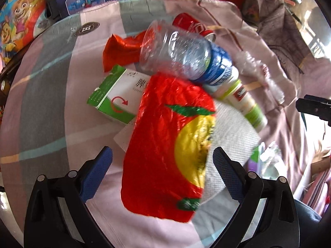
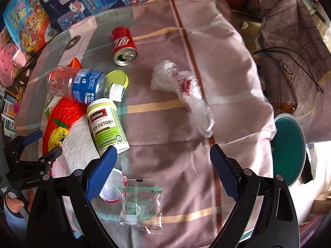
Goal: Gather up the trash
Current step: 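Grasp the red snack bag with the left tool while the right tool grasps the water bottle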
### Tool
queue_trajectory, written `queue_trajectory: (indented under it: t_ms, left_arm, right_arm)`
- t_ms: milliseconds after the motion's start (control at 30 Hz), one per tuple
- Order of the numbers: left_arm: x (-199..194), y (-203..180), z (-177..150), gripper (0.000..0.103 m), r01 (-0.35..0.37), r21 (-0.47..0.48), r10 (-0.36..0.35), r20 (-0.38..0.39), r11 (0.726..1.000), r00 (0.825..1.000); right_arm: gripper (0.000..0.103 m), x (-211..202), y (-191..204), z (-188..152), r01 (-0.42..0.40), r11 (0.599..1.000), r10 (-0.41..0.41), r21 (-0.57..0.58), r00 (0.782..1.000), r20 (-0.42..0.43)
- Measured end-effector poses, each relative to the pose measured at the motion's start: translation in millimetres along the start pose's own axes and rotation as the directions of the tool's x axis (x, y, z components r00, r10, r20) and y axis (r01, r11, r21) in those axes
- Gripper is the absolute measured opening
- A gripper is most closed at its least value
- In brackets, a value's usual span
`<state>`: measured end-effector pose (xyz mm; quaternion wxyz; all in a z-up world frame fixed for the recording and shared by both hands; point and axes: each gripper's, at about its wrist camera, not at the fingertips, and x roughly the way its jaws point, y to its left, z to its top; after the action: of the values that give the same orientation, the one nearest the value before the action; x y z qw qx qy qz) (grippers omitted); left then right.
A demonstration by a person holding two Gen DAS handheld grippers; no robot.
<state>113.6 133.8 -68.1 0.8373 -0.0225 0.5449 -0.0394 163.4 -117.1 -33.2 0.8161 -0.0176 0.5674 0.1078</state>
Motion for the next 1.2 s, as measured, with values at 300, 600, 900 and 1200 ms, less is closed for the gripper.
queue_trajectory:
  t_ms: [300, 600, 900, 1200]
  left_arm:
    - [-11, 4, -4, 0.026, 0.078, -0.004, -0.078, 0.067, 0.997, 0.995]
    - [-40, 35, 8, 0.019, 0.165, -0.049, -0.158, 0.128, 0.985, 0.979]
    - [-22, 65, 13, 0.041, 0.170, -0.133, -0.158, 0.102, 0.976, 0.982]
    - [-5, 68, 36, 0.060, 0.115, -0.114, -0.106, 0.082, 0.987, 0.991]
  right_arm:
    - [0.087, 8, 29, 9, 0.034, 0.995, -0.035, -0.090, 0.999, -0.011]
    - [0.087, 21, 83, 48, 0.006, 0.967, -0.001, -0.255, 1.000, 0.022]
    - [0.087, 62, 112, 120, -0.001, 0.959, 0.005, -0.284, 1.000, 0.013]
    - [0.087, 105, 108, 154, -0.036, 0.964, 0.030, -0.264, 0.999, -0.024]
